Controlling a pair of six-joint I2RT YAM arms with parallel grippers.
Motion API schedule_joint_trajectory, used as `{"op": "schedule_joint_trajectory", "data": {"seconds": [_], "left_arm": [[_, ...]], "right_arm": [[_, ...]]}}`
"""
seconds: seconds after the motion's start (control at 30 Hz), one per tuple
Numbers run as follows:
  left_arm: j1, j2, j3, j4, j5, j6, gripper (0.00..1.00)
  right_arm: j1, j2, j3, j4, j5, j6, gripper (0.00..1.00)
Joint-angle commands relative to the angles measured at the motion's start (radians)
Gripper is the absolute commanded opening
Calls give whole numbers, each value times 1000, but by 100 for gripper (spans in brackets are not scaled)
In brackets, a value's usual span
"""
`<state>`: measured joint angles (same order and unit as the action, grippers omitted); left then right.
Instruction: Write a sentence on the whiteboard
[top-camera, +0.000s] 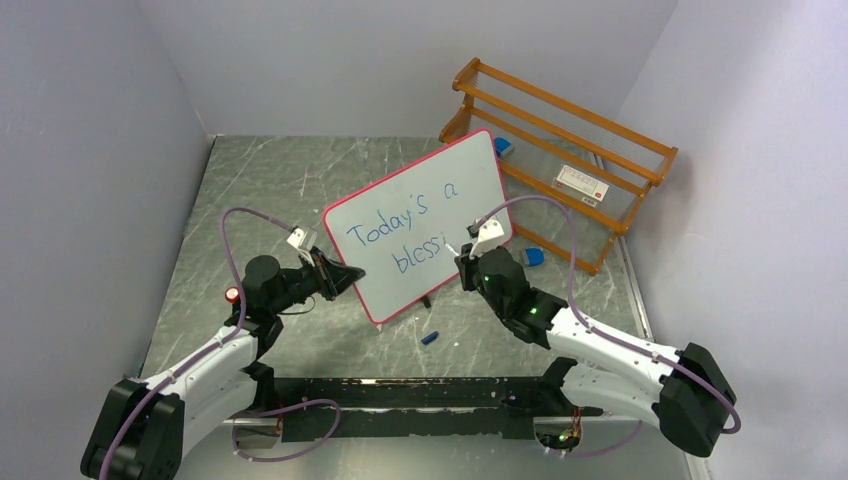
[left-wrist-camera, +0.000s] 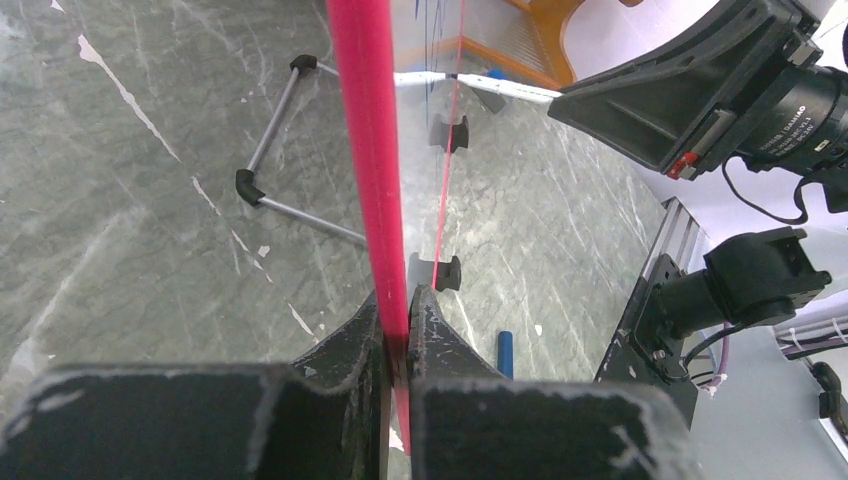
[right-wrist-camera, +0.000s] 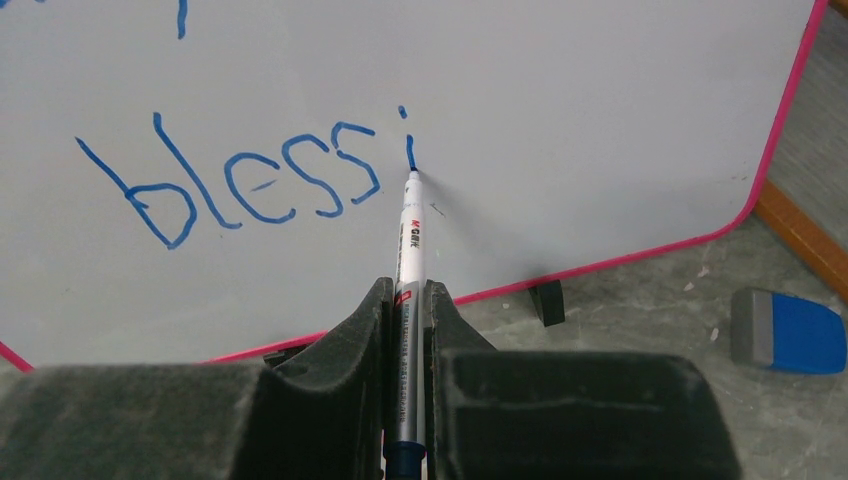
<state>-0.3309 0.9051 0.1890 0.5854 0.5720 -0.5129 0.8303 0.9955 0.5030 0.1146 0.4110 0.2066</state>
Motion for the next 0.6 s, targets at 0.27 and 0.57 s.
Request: {"op": "schedule_joint_trajectory", "data": {"seconds": [0.27,0.57], "left_arm": [[4,-3,0,-50,-92,62,5],[4,3,0,-47,-91,64,5]], "right_arm": [[-8,-42,-6,-63,-1,30,0],[-16,-47,7,12,42,-7,0]]}}
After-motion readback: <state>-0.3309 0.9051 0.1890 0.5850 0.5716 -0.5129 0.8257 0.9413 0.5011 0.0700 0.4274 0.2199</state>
